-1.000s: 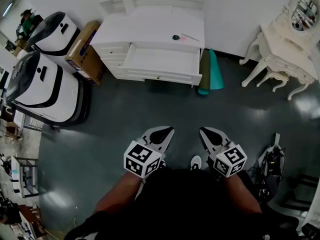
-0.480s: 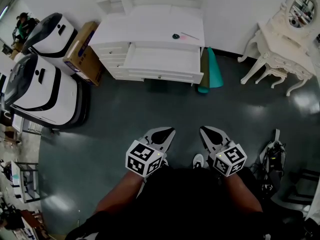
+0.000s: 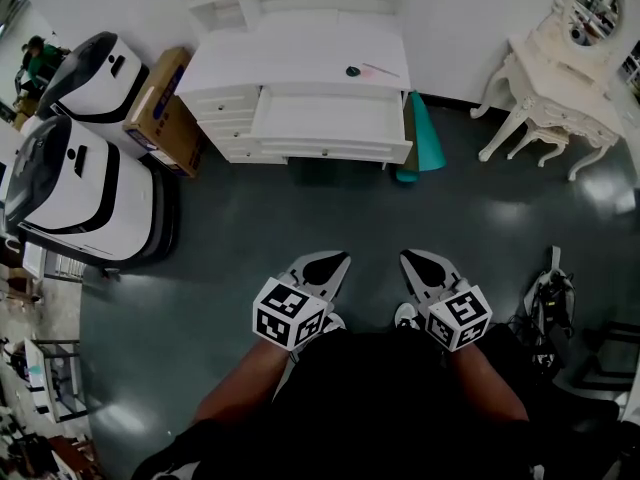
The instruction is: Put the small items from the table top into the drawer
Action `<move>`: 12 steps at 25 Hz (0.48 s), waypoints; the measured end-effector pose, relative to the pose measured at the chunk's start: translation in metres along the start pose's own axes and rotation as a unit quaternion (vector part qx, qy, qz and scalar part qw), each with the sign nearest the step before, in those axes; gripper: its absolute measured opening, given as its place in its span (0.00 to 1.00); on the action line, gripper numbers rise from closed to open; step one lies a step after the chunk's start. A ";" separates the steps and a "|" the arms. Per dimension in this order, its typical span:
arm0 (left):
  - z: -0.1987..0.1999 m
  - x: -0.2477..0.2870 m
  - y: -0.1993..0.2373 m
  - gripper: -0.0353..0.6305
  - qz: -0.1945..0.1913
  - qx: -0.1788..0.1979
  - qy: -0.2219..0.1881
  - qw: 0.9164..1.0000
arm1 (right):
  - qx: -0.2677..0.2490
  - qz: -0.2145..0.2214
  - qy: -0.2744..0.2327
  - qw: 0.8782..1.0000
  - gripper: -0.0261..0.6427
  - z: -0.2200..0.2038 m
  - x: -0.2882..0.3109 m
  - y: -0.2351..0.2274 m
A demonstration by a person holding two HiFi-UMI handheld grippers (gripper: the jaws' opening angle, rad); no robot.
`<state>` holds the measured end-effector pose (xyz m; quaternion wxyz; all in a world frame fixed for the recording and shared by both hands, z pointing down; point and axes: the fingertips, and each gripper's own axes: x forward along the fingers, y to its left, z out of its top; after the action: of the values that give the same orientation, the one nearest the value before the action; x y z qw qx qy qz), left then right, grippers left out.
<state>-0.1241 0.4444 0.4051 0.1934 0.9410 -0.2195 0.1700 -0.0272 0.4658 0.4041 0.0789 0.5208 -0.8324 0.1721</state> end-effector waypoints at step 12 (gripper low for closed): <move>-0.005 -0.023 0.009 0.06 -0.018 0.025 0.005 1.000 | 0.021 -0.021 0.002 1.000 0.08 -0.007 -0.002 0.023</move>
<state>-0.1490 0.4473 0.4025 0.1739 0.9485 -0.1971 0.1767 -0.0476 0.4797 0.4054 0.0733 0.5397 -0.8172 0.1887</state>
